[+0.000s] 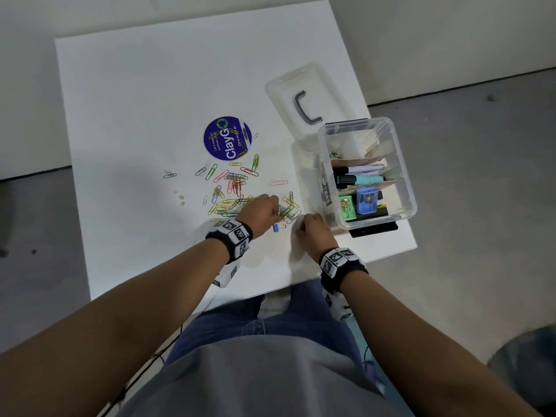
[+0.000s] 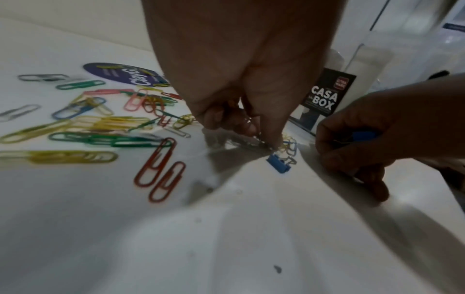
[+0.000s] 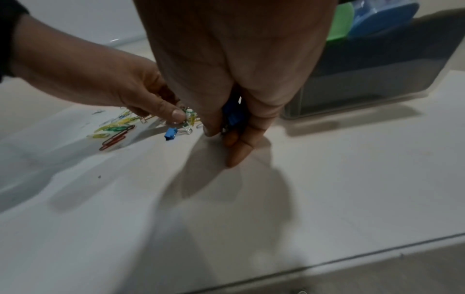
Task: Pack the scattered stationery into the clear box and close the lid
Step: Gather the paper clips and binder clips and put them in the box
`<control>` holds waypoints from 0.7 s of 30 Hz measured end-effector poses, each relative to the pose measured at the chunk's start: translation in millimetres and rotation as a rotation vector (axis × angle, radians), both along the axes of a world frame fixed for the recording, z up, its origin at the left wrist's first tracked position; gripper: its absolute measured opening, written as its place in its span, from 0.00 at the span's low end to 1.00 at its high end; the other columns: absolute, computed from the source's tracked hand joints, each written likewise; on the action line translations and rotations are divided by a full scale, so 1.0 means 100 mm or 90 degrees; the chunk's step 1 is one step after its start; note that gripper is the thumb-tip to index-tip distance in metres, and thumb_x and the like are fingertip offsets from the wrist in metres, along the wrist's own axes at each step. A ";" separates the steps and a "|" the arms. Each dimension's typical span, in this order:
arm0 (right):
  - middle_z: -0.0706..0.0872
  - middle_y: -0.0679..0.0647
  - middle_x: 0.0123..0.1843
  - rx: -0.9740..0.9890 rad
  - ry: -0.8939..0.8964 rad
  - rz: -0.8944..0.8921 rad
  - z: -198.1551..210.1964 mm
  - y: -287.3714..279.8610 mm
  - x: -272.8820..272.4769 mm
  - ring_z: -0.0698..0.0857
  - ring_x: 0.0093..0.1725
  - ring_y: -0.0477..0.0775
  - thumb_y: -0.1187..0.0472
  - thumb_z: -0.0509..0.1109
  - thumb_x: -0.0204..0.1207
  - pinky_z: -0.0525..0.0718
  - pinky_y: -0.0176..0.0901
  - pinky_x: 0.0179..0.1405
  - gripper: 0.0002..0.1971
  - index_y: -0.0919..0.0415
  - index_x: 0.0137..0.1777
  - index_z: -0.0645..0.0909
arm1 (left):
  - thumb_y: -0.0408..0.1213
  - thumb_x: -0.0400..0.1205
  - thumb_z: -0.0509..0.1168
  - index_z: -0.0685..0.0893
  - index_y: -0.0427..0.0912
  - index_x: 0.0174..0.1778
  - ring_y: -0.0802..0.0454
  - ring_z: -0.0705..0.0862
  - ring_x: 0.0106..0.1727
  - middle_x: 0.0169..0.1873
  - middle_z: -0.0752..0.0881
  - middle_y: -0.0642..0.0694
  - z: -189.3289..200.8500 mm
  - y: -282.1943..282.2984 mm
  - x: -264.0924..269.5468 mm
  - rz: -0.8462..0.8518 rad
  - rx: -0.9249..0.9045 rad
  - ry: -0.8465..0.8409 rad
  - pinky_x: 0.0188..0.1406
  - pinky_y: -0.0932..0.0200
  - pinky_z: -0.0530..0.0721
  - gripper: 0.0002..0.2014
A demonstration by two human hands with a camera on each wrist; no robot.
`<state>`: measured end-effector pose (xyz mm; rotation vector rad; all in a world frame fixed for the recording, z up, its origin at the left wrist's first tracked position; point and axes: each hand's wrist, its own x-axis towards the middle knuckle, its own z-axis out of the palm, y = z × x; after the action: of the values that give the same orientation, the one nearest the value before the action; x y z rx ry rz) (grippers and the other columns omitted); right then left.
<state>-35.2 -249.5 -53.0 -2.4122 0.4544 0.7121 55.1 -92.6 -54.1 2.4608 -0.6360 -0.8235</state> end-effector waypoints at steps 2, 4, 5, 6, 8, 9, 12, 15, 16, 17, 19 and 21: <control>0.79 0.65 0.57 0.023 -0.011 -0.037 0.02 0.01 0.05 0.81 0.52 0.64 0.65 0.59 0.81 0.78 0.52 0.56 0.06 0.66 0.53 0.74 | 0.43 0.81 0.68 0.79 0.42 0.44 0.46 0.81 0.45 0.43 0.80 0.45 0.05 0.09 0.01 0.033 -0.051 0.029 0.41 0.54 0.74 0.09; 0.81 0.62 0.48 0.054 -0.023 -0.058 0.03 0.03 0.09 0.83 0.47 0.64 0.67 0.58 0.79 0.83 0.55 0.49 0.02 0.61 0.46 0.71 | 0.42 0.82 0.67 0.79 0.41 0.44 0.48 0.80 0.42 0.41 0.83 0.43 0.12 0.21 0.06 0.077 -0.081 0.070 0.40 0.55 0.75 0.08; 0.82 0.61 0.44 0.072 -0.034 -0.069 0.04 0.04 0.11 0.84 0.45 0.65 0.68 0.58 0.79 0.85 0.57 0.46 0.03 0.61 0.45 0.70 | 0.42 0.82 0.65 0.78 0.41 0.44 0.49 0.80 0.40 0.40 0.84 0.41 0.14 0.29 0.10 0.103 -0.087 0.096 0.39 0.55 0.75 0.08; 0.83 0.60 0.43 0.089 -0.039 -0.083 0.06 0.06 0.14 0.85 0.44 0.65 0.67 0.60 0.79 0.87 0.59 0.43 0.02 0.61 0.46 0.70 | 0.43 0.83 0.64 0.77 0.41 0.44 0.49 0.78 0.37 0.38 0.84 0.40 0.16 0.37 0.13 0.128 -0.091 0.117 0.37 0.55 0.75 0.09; 0.85 0.60 0.44 0.104 -0.062 -0.087 0.09 0.10 0.20 0.85 0.44 0.63 0.64 0.65 0.80 0.87 0.57 0.41 0.04 0.62 0.48 0.72 | 0.44 0.84 0.62 0.76 0.40 0.45 0.50 0.76 0.35 0.35 0.81 0.40 0.16 0.54 0.20 0.164 -0.091 0.131 0.35 0.56 0.74 0.10; 0.85 0.60 0.45 0.106 -0.067 -0.084 0.09 0.11 0.24 0.84 0.44 0.60 0.62 0.67 0.80 0.85 0.53 0.41 0.06 0.63 0.50 0.72 | 0.44 0.85 0.62 0.76 0.40 0.46 0.50 0.75 0.35 0.34 0.81 0.41 0.16 0.61 0.23 0.175 -0.087 0.128 0.35 0.57 0.73 0.10; 0.85 0.59 0.46 0.099 -0.052 -0.080 0.14 0.15 0.36 0.84 0.44 0.59 0.59 0.69 0.79 0.80 0.46 0.41 0.09 0.63 0.51 0.74 | 0.45 0.86 0.60 0.77 0.39 0.47 0.49 0.78 0.39 0.38 0.84 0.41 0.17 0.76 0.28 0.205 -0.081 0.117 0.42 0.54 0.77 0.11; 0.86 0.60 0.48 0.062 -0.042 -0.031 0.14 0.22 0.45 0.84 0.47 0.63 0.60 0.68 0.78 0.81 0.50 0.44 0.09 0.62 0.54 0.74 | 0.46 0.87 0.58 0.77 0.40 0.47 0.45 0.82 0.46 0.44 0.86 0.43 0.16 0.84 0.28 0.236 -0.070 0.115 0.49 0.50 0.80 0.12; 0.85 0.60 0.50 0.044 -0.030 0.005 0.16 0.25 0.47 0.84 0.49 0.63 0.60 0.68 0.78 0.80 0.51 0.46 0.11 0.60 0.58 0.74 | 0.46 0.87 0.58 0.77 0.39 0.48 0.44 0.83 0.47 0.46 0.86 0.42 0.15 0.84 0.27 0.244 -0.061 0.112 0.49 0.50 0.80 0.13; 0.85 0.60 0.53 0.032 -0.025 0.046 0.14 0.28 0.49 0.83 0.51 0.63 0.61 0.67 0.78 0.80 0.51 0.47 0.13 0.59 0.62 0.73 | 0.46 0.86 0.59 0.77 0.38 0.49 0.43 0.83 0.47 0.46 0.86 0.42 0.14 0.85 0.26 0.247 -0.049 0.102 0.49 0.50 0.80 0.13; 0.83 0.60 0.55 0.008 -0.017 0.101 0.12 0.31 0.51 0.83 0.52 0.65 0.62 0.65 0.78 0.79 0.51 0.47 0.15 0.57 0.64 0.71 | 0.45 0.84 0.64 0.76 0.38 0.52 0.43 0.82 0.47 0.48 0.82 0.42 0.13 0.82 0.23 0.243 -0.014 0.042 0.47 0.51 0.80 0.13; 0.82 0.61 0.55 -0.008 -0.010 0.124 0.10 0.34 0.54 0.83 0.52 0.66 0.62 0.65 0.79 0.78 0.51 0.46 0.12 0.60 0.60 0.71 | 0.44 0.81 0.68 0.73 0.40 0.58 0.43 0.81 0.46 0.54 0.78 0.43 0.14 0.78 0.18 0.259 0.029 -0.039 0.46 0.49 0.83 0.16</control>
<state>18.6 -215.7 -42.8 -2.4945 0.2188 0.7747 73.1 -14.1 -39.7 2.5387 -0.1245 -0.6062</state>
